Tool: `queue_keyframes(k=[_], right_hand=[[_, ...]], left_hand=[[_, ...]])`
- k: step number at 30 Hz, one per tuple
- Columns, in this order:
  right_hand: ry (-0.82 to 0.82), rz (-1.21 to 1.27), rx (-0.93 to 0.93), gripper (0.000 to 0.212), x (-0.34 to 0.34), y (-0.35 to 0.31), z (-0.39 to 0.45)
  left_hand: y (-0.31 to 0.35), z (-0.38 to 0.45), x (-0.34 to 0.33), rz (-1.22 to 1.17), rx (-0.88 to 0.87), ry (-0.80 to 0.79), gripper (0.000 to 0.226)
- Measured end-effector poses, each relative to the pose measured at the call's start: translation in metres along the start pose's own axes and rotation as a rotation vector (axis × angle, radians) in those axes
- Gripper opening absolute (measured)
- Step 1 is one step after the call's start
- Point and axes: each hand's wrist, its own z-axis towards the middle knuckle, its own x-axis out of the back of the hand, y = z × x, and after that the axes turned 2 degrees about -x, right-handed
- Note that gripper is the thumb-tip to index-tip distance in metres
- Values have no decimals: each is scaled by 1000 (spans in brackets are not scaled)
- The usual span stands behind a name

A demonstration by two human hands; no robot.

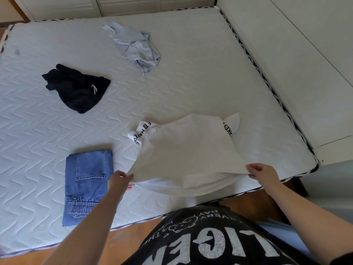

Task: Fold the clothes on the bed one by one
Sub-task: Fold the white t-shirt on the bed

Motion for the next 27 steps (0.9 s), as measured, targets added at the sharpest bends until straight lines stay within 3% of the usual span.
queue_keyframes(k=[4,7,10,14,18,22,27], right_hand=[[33,-55,-189,47,2,1,11],[-19,-44,-412,32,5,-1,10],[-74,36,-531,29,7,-1,14],[-52,220,-450,26,-1,-20,36],[-26,354,-318,28,-15,-83,73],[-63,356,-88,31,-20,-193,111],[-149,472,209,41,7,-379,153]], left_hand=[[-6,6,-5,-54,142,-15,28],[-7,7,-11,-92,302,-102,26],[1,7,-22,-77,312,-112,22],[41,15,-41,-118,237,-124,34],[124,38,-53,-276,152,-95,25],[235,78,-36,-392,74,-47,22],[396,103,17,-387,-156,26,15]])
